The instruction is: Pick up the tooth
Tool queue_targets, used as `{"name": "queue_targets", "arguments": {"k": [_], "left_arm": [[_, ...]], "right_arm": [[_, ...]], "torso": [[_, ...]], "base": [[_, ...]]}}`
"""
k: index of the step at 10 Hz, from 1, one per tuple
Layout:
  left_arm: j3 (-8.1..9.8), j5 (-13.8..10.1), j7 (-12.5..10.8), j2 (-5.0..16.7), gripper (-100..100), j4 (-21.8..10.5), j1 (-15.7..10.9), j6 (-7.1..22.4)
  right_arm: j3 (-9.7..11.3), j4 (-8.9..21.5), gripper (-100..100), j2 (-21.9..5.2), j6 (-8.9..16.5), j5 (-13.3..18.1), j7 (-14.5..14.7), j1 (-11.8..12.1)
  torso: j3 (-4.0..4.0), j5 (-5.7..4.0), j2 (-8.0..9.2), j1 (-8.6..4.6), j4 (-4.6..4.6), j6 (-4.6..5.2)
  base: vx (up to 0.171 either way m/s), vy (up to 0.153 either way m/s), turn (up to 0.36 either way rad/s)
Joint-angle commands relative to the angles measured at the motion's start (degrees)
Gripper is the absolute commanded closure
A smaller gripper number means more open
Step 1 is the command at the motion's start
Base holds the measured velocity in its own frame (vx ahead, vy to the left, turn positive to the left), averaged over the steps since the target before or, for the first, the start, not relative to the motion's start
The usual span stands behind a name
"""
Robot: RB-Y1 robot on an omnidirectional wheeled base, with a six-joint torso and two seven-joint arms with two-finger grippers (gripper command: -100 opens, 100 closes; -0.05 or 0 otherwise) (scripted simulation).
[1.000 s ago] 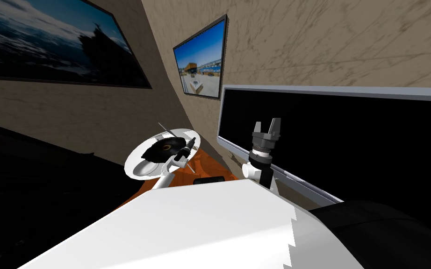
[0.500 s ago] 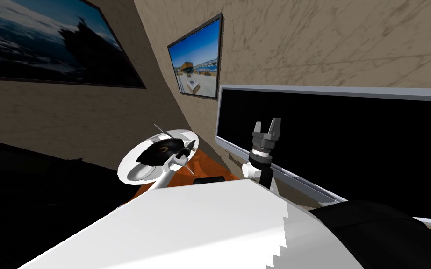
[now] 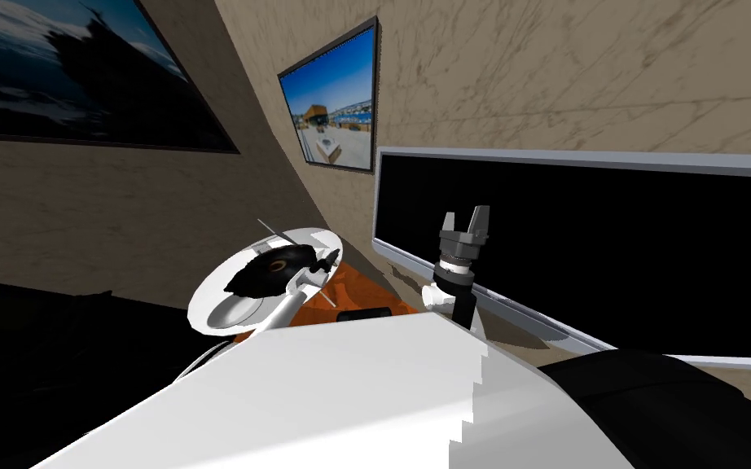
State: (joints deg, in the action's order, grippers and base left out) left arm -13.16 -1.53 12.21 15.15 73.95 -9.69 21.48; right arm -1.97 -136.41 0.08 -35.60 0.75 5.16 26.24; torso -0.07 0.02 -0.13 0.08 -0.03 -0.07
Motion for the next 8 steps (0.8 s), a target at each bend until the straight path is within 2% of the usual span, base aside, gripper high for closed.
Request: {"name": "queue_targets", "arguments": {"k": [1,2,3,4,5,6,7,8], "left_arm": [[-0.11,-0.5,0.6,0.0,-100,-2.9,-1.8,2.9],[-0.11,-0.5,0.6,0.0,-100,-4.0,-1.8,3.4],[-0.23,-1.3,1.0,0.2,-100,-6.1,-3.2,5.8],[-0.23,-1.3,1.0,0.2,-100,-6.9,-3.2,5.8],[-0.32,-2.1,1.5,0.5,-100,-8.3,-4.5,8.2],[-0.32,-2.1,1.5,0.5,-100,-9.7,-4.5,8.2],[-0.32,-2.1,1.5,0.5,-100,-9.7,-4.5,8.2],[-0.36,-2.8,1.9,0.8,-100,-11.9,-5.7,10.3]], "right_arm": [[0.0,0.0,0,0.0,0.0,0.0,0.0,0.0],[0.0,0.0,0,0.0,0.0,0.0,0.0,0.0],[0.0,0.0,0,0.0,0.0,0.0,0.0,0.0],[0.0,0.0,0,0.0,0.0,0.0,0.0,0.0],[0.0,0.0,0,0.0,0.0,0.0,0.0,0.0],[0.0,0.0,0,0.0,0.0,0.0,0.0,0.0],[0.0,0.0,0,0.0,0.0,0.0,0.0,0.0],[0.0,0.0,0,0.0,0.0,0.0,0.0,0.0]], "torso": [[0.0,0.0,0.0,0.0,0.0,0.0],[-0.03,0.0,-0.06,0.01,0.0,0.03],[-0.03,0.0,-0.05,0.01,-0.01,0.0],[-0.02,0.0,-0.05,0.01,0.0,0.02],[-0.02,0.0,-0.03,0.01,-0.01,0.0],[-0.03,0.0,-0.05,0.0,0.0,0.02],[-0.01,0.0,-0.02,0.01,-0.01,-0.01],[0.02,0.0,0.03,-0.02,0.01,-0.01]], "base": [[0.043,0.02,-0.111],[0.037,0.016,-0.066],[0.035,0.016,-0.125],[0.032,0.019,-0.059],[0.037,0.014,-0.107],[0.031,0.016,-0.071],[0.012,0.01,0.016],[0.026,0.015,-0.121]]}}
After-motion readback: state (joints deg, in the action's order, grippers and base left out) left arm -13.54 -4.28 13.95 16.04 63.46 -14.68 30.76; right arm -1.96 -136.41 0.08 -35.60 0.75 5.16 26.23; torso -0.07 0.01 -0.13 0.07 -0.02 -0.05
